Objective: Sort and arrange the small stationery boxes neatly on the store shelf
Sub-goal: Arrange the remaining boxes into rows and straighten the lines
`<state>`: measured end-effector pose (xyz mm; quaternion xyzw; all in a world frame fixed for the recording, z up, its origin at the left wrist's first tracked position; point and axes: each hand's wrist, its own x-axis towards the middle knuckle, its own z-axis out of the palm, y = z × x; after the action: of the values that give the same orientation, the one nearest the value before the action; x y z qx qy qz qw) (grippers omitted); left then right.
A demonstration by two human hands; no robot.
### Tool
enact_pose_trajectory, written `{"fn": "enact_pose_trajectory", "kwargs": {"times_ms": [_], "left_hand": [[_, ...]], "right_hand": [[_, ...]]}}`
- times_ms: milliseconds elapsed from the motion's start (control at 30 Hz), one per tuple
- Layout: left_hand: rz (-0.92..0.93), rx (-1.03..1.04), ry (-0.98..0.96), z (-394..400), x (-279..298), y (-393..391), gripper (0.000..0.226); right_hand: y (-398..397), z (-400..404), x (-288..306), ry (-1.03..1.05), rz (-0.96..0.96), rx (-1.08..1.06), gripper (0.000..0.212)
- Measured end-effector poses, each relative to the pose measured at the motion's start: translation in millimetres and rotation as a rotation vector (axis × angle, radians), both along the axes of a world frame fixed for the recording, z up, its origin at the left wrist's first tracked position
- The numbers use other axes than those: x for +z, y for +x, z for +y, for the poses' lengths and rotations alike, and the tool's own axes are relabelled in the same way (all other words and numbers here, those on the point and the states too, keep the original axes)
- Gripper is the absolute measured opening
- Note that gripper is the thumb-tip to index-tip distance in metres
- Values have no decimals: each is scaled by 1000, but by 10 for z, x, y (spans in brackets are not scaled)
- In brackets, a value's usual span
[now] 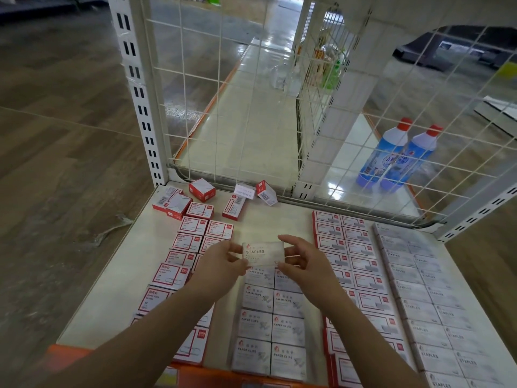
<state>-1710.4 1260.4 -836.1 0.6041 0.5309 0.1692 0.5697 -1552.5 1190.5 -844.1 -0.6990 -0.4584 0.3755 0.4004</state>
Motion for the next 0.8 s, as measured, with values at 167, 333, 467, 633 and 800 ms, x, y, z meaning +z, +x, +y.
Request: {"fn": "enact_pose_trajectory", "kwargs": {"times_ms": [167, 333, 467, 633, 800], "left_hand": [[9, -21, 8, 28, -22, -28, 10], [14, -49, 31, 45, -39, -41, 17], [60, -76, 160, 22, -70, -64, 29], [103, -108, 236, -20, -145, -20, 31], [147, -257, 193, -77, -173, 150, 26]], "right_hand": [[14, -11, -21, -9, -34, 16, 45], [6, -21, -10, -21, -59, 15, 42], [1, -68, 7, -35, -76, -16, 41], [72, -217, 80, -62, -125, -85, 41], [225, -473, 174, -85, -157, -194, 40]]}}
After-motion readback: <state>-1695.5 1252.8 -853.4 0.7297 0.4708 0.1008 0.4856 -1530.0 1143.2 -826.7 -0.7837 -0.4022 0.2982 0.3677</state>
